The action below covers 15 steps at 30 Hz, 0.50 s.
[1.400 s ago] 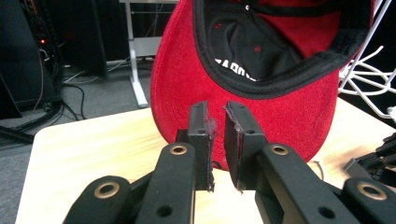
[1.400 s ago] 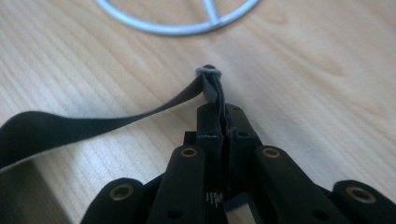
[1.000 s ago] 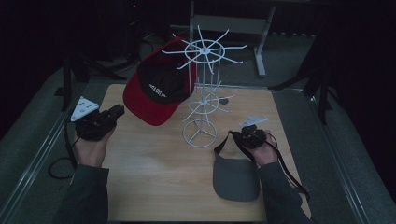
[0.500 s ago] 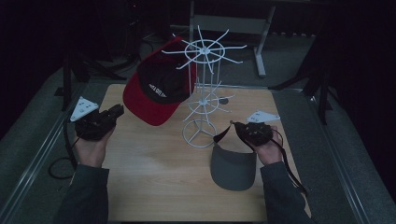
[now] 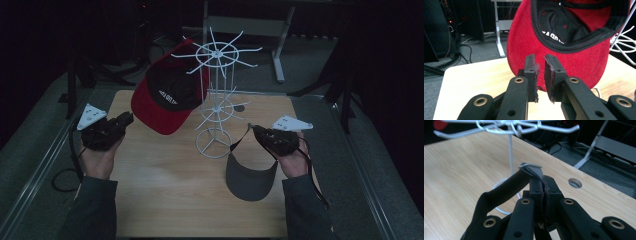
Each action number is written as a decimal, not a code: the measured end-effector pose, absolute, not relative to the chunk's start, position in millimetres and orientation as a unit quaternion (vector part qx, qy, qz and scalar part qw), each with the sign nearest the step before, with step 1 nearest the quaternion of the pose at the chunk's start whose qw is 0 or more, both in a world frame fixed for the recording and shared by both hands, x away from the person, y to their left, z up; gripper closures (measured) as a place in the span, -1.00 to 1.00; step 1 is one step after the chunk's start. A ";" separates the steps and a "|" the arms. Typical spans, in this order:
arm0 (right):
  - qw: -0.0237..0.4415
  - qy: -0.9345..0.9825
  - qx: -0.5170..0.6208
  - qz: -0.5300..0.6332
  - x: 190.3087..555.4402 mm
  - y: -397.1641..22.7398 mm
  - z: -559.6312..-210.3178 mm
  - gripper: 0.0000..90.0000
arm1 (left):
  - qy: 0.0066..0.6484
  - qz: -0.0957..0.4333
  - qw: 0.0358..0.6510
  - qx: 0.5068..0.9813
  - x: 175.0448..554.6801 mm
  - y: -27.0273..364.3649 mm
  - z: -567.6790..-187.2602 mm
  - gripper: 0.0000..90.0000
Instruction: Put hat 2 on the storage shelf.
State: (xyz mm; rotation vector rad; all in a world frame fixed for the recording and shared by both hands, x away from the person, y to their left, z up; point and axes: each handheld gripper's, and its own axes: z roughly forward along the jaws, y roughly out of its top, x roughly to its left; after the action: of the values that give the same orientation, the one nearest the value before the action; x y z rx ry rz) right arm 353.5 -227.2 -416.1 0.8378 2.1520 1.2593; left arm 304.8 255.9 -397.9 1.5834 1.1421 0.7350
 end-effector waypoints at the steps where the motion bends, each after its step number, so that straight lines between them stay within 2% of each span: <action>1: 0.248 0.790 0.307 0.469 352.0 -227.2 -414.2 0.93 | 0.473 0.305 0.503 0.656 304.8 256.0 -398.1 0.80; 15: 0.240 0.776 0.294 0.504 338.9 -228.8 -393.6 0.93 | 0.473 0.305 0.503 0.656 305.3 255.1 -398.6 0.78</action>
State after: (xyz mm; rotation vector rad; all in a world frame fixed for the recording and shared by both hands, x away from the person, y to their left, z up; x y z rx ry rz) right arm 338.9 -228.8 -393.6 0.8043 2.1234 1.3795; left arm 305.3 255.1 -398.6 1.5854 1.1419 0.7364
